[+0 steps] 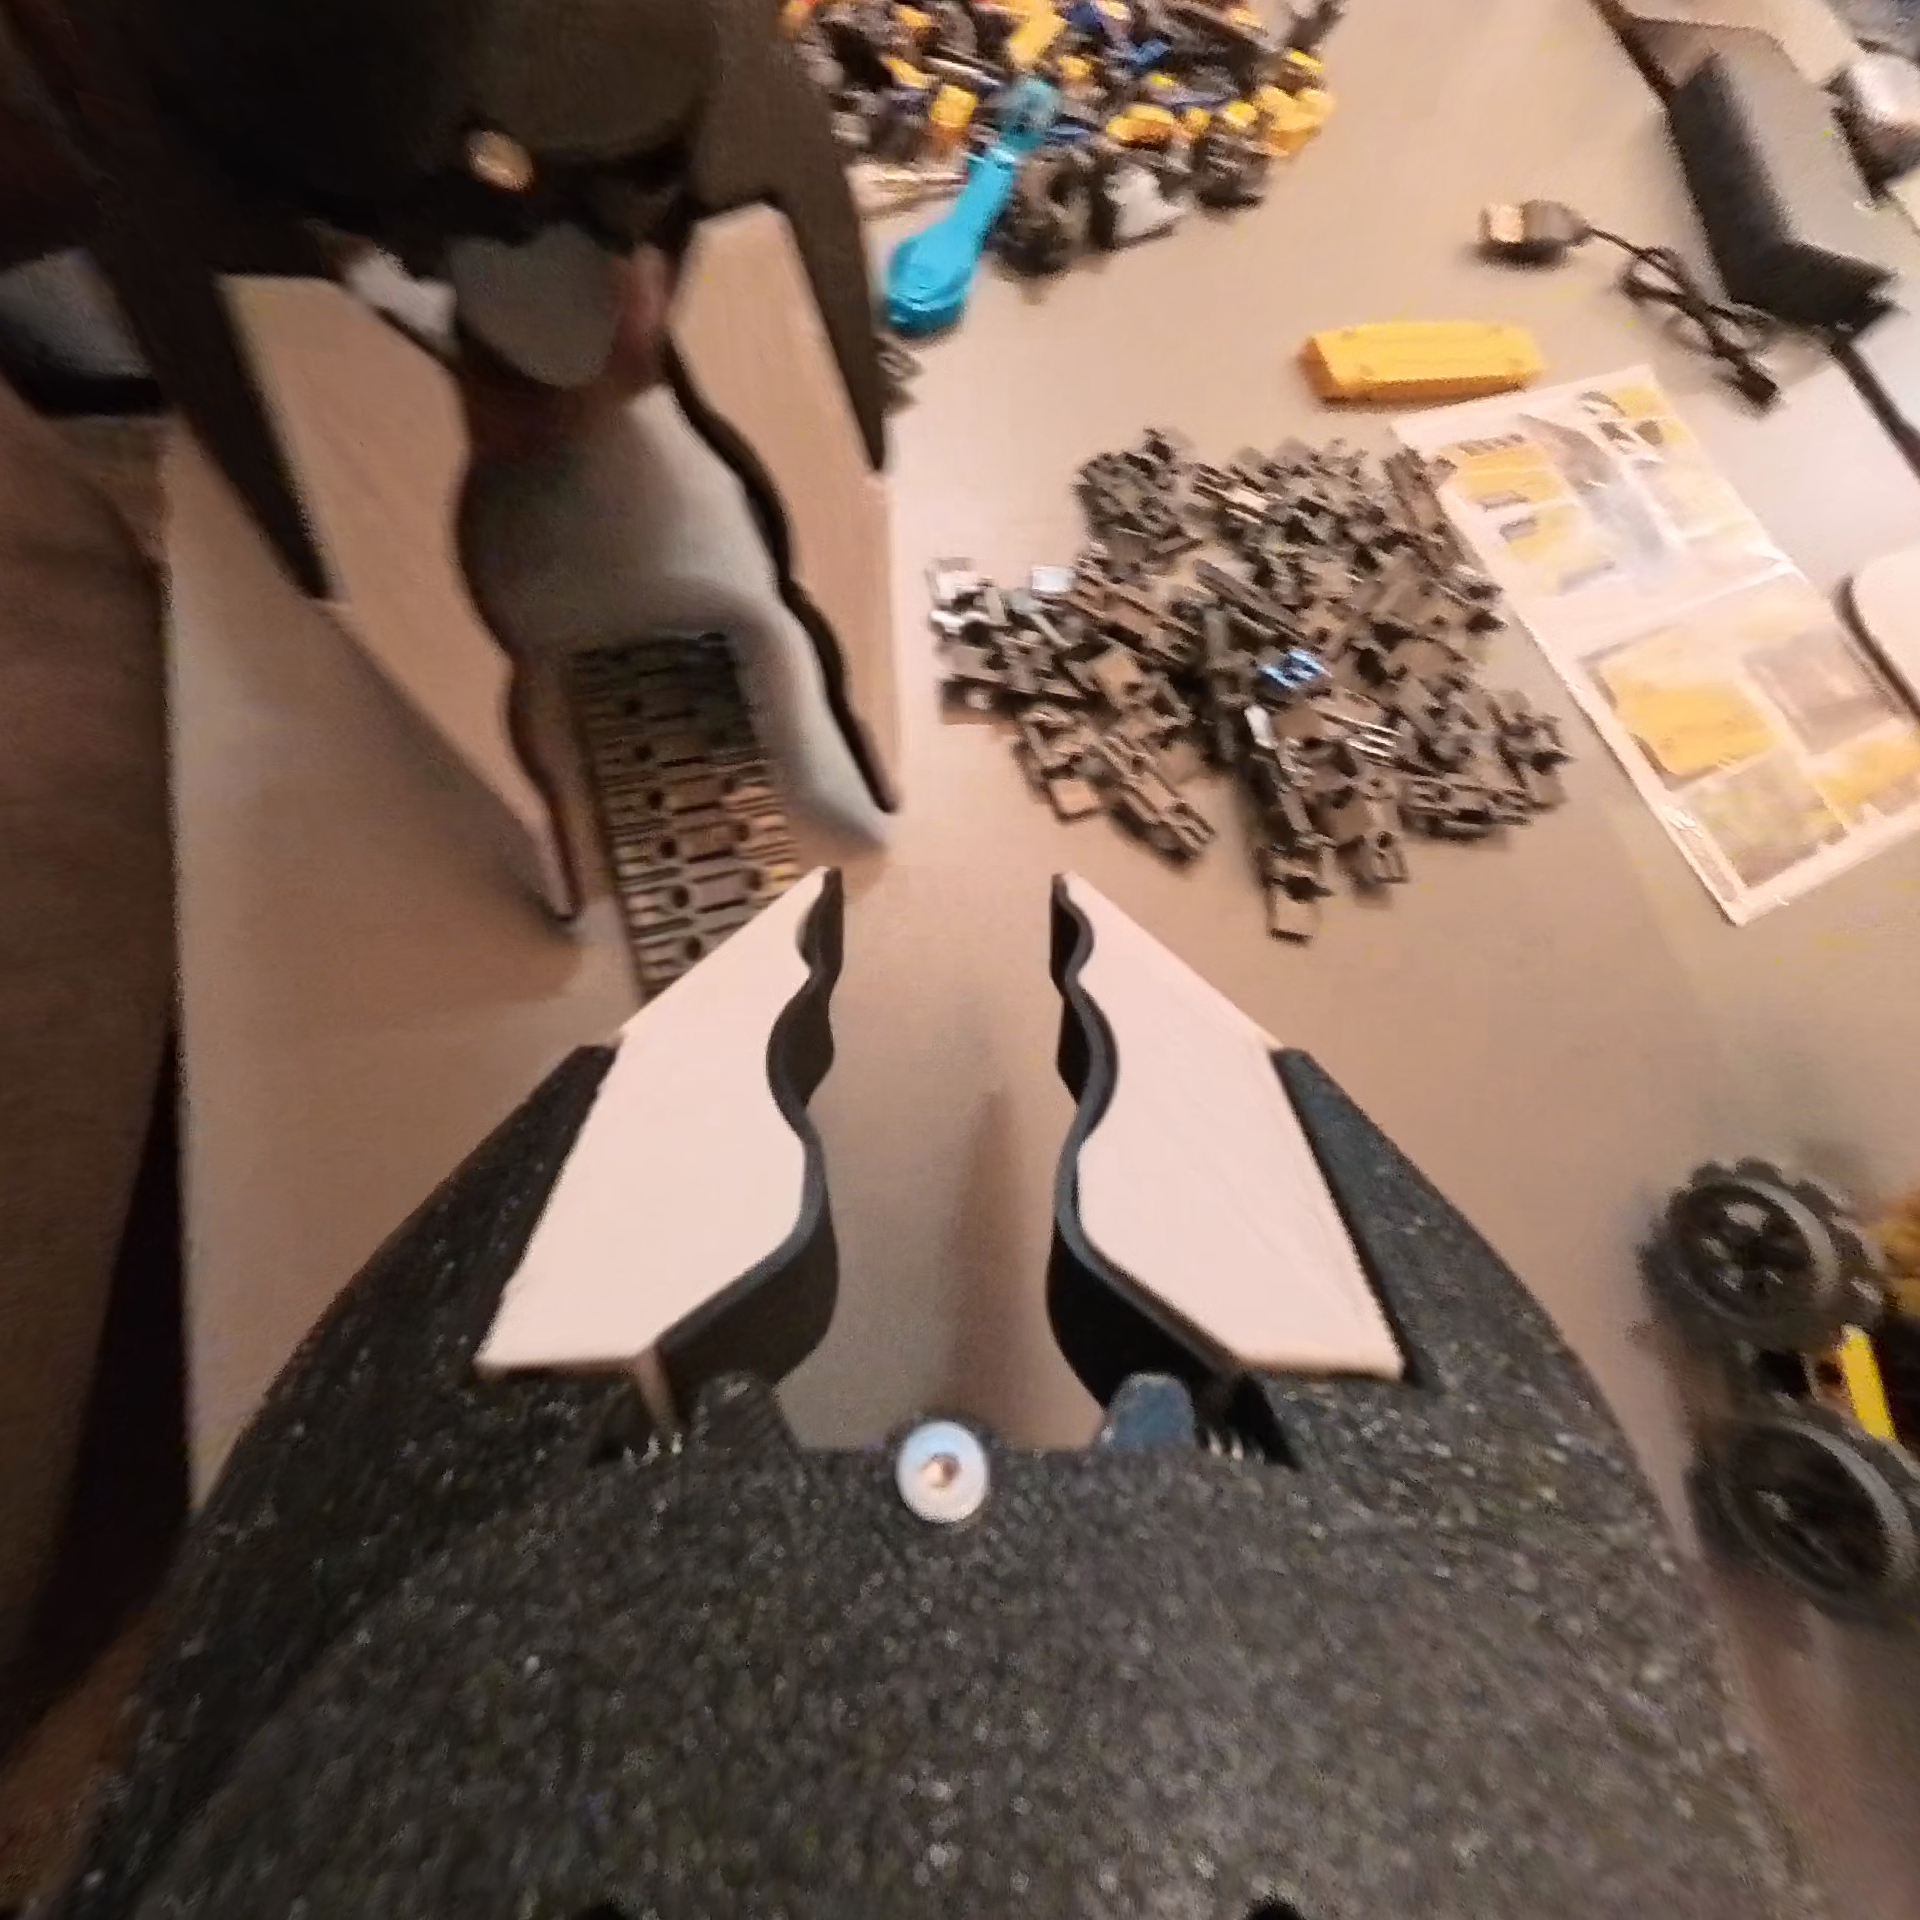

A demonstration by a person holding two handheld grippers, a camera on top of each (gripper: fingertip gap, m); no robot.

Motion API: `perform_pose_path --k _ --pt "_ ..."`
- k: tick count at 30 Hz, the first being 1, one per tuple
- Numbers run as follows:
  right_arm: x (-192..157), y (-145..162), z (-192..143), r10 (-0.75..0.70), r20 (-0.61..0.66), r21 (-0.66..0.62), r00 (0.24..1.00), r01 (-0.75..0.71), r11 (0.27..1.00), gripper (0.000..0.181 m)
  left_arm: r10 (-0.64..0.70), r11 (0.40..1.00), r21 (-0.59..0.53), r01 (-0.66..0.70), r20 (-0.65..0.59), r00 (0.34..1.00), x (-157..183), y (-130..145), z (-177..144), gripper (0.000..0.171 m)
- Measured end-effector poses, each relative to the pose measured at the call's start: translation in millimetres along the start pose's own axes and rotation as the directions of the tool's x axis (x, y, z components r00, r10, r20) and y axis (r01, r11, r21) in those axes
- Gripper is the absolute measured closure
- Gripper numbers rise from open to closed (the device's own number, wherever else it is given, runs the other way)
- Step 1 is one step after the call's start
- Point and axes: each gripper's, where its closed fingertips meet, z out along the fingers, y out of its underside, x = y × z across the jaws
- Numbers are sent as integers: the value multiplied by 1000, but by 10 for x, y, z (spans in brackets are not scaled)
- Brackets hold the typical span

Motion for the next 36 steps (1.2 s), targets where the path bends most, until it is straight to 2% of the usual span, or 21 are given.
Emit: perform_pose_path --k 4,8,13,17,22,25,31,36 --pt "278 65 124 96 -81 13 992 -96 995 139 -93 989 114 95 -27 995 -88 -126 -153 104" --pt "399 90 275 179 -56 13 982 -178 984 137 -219 945 249 211 6 976 -361 -202 -349 108" --pt "508 -1 399 240 40 22 970 -241 970 139 -313 875 379 302 -36 949 -502 -296 -529 113" --pt "544 -2 480 190 94 -1 977 -190 982 145 -325 864 385 324 -63 944 -508 -301 -543 113" --pt "548 67 561 97 78 -58 992 -92 994 162 -299 889 350 296 -47 953 -467 -281 -486 113" --pt "535 83 526 81 62 -52 995 -78 996 162 -287 897 340 283 -39 957 -453 -275 -469 113" --pt "457 106 269 165 20 5 986 -165 986 162 -289 899 331 285 -38 957 -455 -267 -457 113" --pt "288 370 -35 211 -85 -105 974 -219 970 162 -285 907 315 280 -32 958 -450 -253 -430 112"
